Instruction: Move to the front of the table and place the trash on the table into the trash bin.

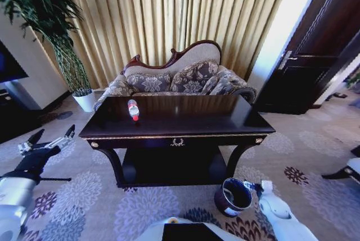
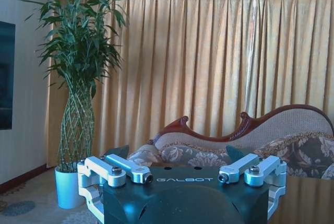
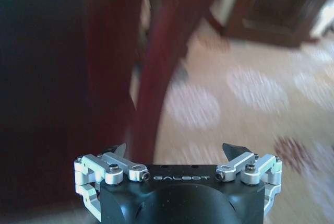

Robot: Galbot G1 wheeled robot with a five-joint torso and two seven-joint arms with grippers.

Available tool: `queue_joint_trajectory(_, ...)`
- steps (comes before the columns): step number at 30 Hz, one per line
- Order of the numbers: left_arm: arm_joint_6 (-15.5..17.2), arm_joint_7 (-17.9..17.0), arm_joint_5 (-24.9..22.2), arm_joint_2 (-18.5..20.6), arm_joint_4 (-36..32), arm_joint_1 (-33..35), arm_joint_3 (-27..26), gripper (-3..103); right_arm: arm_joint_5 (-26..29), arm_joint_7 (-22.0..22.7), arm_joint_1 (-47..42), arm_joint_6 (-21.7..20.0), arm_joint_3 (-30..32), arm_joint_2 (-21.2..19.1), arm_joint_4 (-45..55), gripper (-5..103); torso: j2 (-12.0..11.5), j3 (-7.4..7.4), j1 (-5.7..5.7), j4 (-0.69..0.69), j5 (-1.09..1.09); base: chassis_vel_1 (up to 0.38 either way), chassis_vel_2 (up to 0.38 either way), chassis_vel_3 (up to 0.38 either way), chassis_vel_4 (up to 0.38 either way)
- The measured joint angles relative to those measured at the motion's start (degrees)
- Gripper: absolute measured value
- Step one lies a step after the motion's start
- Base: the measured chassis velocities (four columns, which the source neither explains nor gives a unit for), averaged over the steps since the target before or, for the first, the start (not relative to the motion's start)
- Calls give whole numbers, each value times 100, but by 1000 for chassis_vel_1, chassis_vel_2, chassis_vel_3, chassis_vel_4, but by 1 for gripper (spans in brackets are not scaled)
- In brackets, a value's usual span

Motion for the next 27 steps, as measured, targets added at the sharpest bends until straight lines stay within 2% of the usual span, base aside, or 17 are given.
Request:
queue_joint_trajectory(1,0,0,0,0,0,0,0,100,0,0,0,0,0,0,0,100,0,0,0,0,0,0,0,0,0)
queue_joint_trajectory(4,-90,0,16,-12,0,4,44,100,409,105,-195,109,226,-204,1275,100,0,0,0,-1,-2,0,0,0,0)
queue_joint_trajectory(5,-90,0,16,-12,0,4,44,100,409,105,-195,109,226,-204,1275,100,0,0,0,-1,-2,0,0,0,0)
queue_joint_trajectory(8,-120,-3,25,-41,0,4,63,100,771,162,-324,139,356,-354,2319,100,0,0,0,-1,-1,0,0,0,0)
queue_joint_trajectory(14,-140,-53,14,-56,0,-28,85,100,1039,168,-497,191,339,-533,3404,100,0,0,0,-2,-1,0,0,0,0)
queue_joint_trajectory(17,-119,-59,10,-56,0,-44,82,100,1364,156,-538,209,285,-571,4225,100,0,0,0,-1,0,0,0,0,0)
queue_joint_trajectory(27,10,-61,1,-44,0,-89,80,100,1250,-29,-533,207,218,-578,4744,100,0,0,0,-1,1,0,0,0,0)
